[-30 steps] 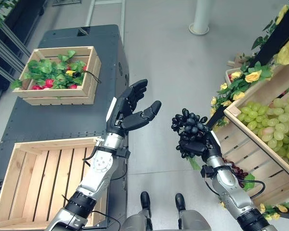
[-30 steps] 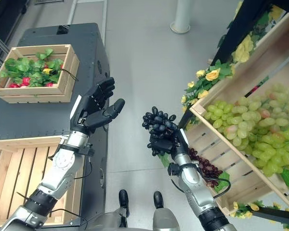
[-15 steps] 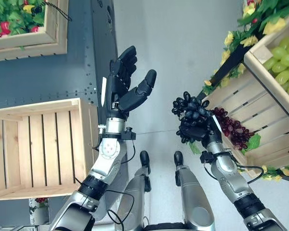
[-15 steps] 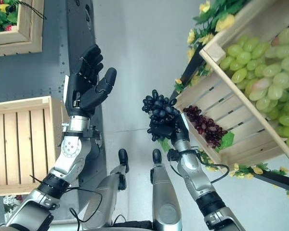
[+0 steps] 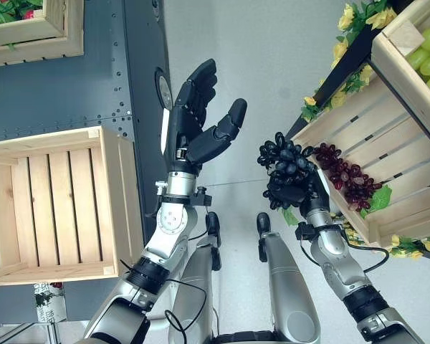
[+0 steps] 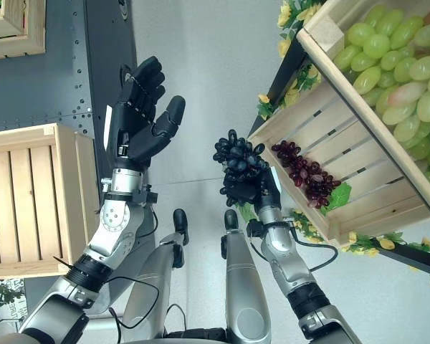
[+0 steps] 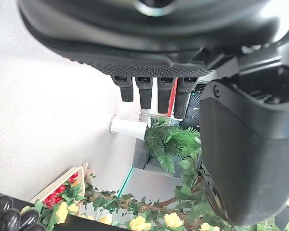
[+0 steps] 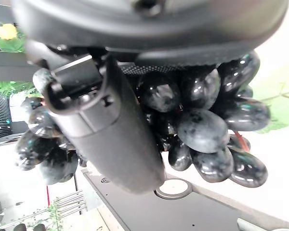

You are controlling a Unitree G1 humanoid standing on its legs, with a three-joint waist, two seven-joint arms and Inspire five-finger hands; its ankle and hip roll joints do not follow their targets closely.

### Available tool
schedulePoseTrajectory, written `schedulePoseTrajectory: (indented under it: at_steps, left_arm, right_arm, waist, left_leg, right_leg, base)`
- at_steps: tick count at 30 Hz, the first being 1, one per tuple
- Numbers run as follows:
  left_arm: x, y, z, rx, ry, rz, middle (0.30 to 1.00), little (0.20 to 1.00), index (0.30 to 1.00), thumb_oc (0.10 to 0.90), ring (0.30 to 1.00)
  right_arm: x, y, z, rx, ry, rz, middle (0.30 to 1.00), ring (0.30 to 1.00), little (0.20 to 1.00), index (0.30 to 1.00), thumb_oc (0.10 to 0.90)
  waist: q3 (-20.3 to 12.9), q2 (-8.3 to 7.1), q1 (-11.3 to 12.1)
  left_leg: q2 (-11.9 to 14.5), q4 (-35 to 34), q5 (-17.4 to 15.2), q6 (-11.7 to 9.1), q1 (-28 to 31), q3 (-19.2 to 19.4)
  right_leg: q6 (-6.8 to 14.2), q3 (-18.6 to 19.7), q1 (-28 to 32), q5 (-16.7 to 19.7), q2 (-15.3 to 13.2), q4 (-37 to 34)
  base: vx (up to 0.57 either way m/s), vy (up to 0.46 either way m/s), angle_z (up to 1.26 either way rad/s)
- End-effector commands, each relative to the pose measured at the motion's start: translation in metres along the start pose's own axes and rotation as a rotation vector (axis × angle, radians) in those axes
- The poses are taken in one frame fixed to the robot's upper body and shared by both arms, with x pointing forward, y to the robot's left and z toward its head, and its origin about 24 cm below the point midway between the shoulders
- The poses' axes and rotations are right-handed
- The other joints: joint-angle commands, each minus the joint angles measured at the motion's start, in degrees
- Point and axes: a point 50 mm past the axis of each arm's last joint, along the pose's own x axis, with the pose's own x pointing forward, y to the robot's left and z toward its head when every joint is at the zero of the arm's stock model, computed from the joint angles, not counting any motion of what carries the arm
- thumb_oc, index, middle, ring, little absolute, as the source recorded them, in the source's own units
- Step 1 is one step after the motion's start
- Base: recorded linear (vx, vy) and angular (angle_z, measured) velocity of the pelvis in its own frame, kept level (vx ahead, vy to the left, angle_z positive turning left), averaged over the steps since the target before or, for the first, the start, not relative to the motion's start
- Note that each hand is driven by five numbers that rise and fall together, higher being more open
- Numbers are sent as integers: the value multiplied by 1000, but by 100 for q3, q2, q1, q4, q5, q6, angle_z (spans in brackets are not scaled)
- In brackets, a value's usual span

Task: Pick up the fruits from the basket on one side to the basket on the other side

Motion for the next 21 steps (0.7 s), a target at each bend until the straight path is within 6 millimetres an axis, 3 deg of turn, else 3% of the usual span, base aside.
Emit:
schedulePoseTrajectory:
  at_steps: [1,7,13,21]
  left_arm:
    - [19,-22,48,-85,-311,-107,900,900,900,800,900]
    - [17,-17,44,-63,-277,-95,900,900,900,800,900]
    - [23,-6,42,23,-253,-67,900,900,900,800,900]
    - [26,12,37,129,-183,-54,900,900,900,800,900]
  right_arm:
    - [11,14,56,117,-329,21,300,300,300,300,400]
    - [16,0,52,174,-304,-40,300,300,300,300,400]
    - [32,-33,67,230,-347,-209,300,300,300,300,400]
    - [35,-71,71,238,-341,-364,300,300,300,300,400]
  waist:
    - [-74,-96,-9]
    - [-74,-123,63]
    - [-74,-128,145]
    - [-74,-133,200]
  left_leg:
    - [-449,775,-867,124,-146,170]
    - [-414,849,-883,111,-274,179]
    - [-394,999,-932,112,-434,190]
    - [-364,1109,-962,122,-518,234]
  right_leg:
    - [-265,-436,327,251,336,-421]
    - [-276,-485,277,220,346,-385]
    - [-276,-574,141,226,331,-275]
    - [-252,-648,77,232,287,-181]
  base:
    - [66,-46,8]
    - [70,-51,2]
    - [35,-48,3]
    - [13,-19,4]
